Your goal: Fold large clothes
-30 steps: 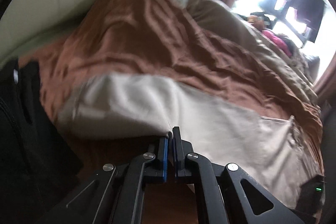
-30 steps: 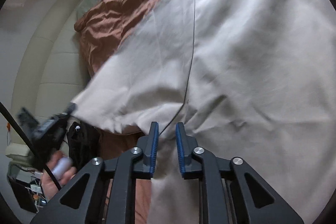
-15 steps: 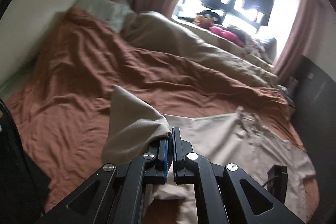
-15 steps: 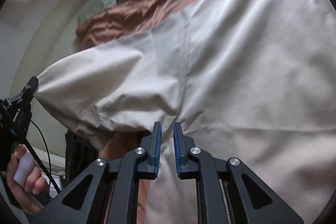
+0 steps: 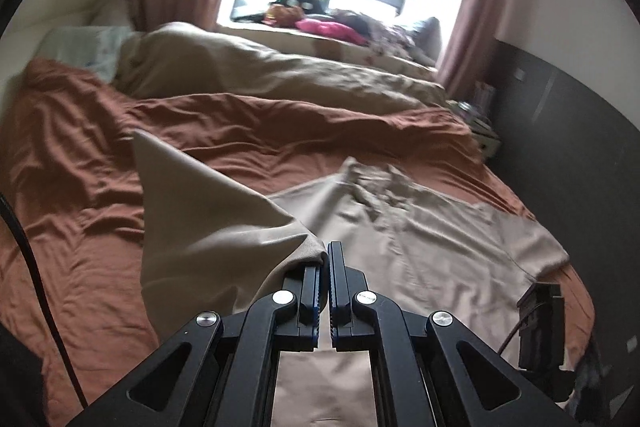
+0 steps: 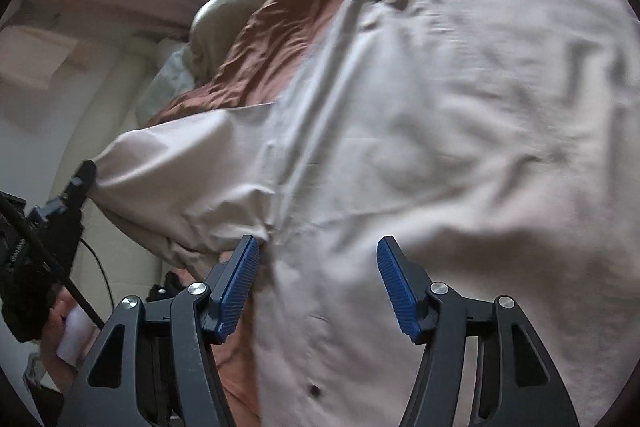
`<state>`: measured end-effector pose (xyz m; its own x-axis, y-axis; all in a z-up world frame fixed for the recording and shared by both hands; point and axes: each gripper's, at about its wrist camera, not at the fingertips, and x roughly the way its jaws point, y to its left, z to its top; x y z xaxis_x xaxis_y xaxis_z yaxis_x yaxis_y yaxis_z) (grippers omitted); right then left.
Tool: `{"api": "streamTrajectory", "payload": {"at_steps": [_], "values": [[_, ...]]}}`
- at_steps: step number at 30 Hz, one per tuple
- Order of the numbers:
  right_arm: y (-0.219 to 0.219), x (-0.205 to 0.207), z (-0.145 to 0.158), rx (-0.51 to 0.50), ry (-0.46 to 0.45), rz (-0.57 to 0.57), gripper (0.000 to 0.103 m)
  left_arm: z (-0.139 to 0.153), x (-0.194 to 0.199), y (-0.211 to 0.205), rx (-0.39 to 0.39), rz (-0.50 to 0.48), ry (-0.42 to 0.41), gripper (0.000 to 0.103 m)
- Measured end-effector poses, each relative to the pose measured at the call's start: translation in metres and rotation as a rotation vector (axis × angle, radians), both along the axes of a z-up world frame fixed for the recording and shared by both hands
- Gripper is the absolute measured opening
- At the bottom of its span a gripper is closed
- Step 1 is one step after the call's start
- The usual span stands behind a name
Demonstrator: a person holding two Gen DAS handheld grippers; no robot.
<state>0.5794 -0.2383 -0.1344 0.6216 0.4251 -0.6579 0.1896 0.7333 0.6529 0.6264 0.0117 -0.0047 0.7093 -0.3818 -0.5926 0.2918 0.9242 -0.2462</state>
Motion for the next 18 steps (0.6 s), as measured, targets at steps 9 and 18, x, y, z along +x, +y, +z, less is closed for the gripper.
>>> {"api": "streamTrajectory", "payload": {"at_steps": [9, 18], "values": [[-0.062, -0.023, 0.019, 0.05, 0.017, -0.12, 0.06, -0.051, 0.012, -0.071, -0.019, -0.172, 0.163, 0.003], [-0.076, -0.036, 0.021, 0.041, 0.004, -0.149, 0.06, -0.107, 0.0, -0.086, -0.159, -0.204, 0.379, 0.072]]}}
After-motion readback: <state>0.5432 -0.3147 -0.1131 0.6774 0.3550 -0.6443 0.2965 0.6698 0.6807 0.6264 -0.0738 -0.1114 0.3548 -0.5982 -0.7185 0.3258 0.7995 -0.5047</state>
